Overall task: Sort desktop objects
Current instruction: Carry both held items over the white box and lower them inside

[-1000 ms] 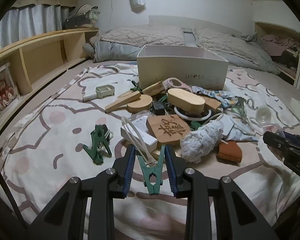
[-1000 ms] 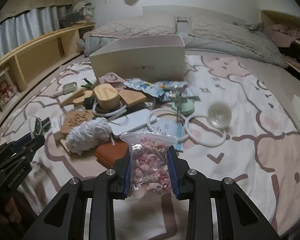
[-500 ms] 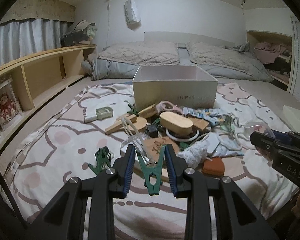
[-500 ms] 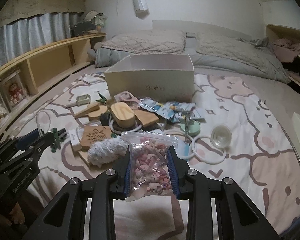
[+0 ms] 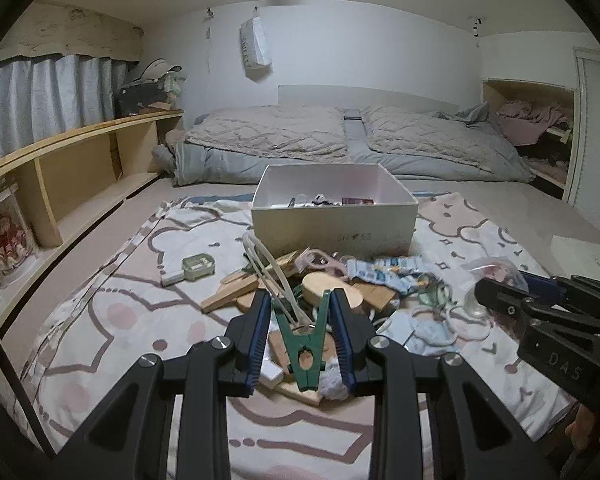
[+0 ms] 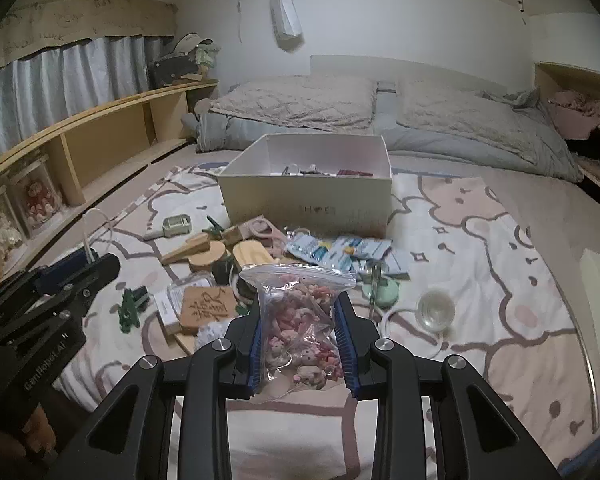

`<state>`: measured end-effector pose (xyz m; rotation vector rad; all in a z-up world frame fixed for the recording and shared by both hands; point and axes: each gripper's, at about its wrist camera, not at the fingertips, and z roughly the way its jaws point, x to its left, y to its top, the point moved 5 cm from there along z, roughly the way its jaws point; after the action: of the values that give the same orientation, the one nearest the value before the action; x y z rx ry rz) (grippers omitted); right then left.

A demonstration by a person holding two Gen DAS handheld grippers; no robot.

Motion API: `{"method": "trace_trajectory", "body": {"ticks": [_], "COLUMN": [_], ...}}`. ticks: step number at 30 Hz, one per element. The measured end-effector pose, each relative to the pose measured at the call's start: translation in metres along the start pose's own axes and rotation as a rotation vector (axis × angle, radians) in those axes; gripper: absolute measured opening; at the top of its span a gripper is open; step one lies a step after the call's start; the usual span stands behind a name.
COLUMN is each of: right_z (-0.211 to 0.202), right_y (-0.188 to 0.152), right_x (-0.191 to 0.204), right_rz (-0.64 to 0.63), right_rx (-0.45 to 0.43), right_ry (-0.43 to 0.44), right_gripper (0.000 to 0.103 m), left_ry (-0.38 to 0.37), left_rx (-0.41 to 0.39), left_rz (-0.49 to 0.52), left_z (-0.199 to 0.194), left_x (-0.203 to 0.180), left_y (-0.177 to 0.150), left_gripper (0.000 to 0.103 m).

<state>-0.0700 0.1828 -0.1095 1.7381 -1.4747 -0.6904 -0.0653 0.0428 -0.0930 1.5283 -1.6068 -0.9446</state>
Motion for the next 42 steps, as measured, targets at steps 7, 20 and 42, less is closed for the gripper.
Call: {"method": "trace_trajectory", "body": {"ticks": [7,20,42], "right_z": [-0.01,-0.008,0.082], "right_y": [0.035,0.105,0.202], "right_x": [-0.003,-0.02,-0.053], "right_rz": [0.012,0.017,0.023], "right_rx": [-0.016,-0.028,-0.034], "right_ry": [0.017,0.025,0.057], "right_gripper": [0.032,0.032,0.032], "left_ry": [-0.04,-0.061,-0.003], "left_rx": [0.009,0.064,0.045], "left_rz": [-0.008,-0.053,-0.031], "left_z": [0.006,0.035,0.139], "left_x": [-0.012,-0.018,-0.011], "left_y": [0.034,0.098,0.19], "left_gripper": [0.03,0.03,0.03]}}
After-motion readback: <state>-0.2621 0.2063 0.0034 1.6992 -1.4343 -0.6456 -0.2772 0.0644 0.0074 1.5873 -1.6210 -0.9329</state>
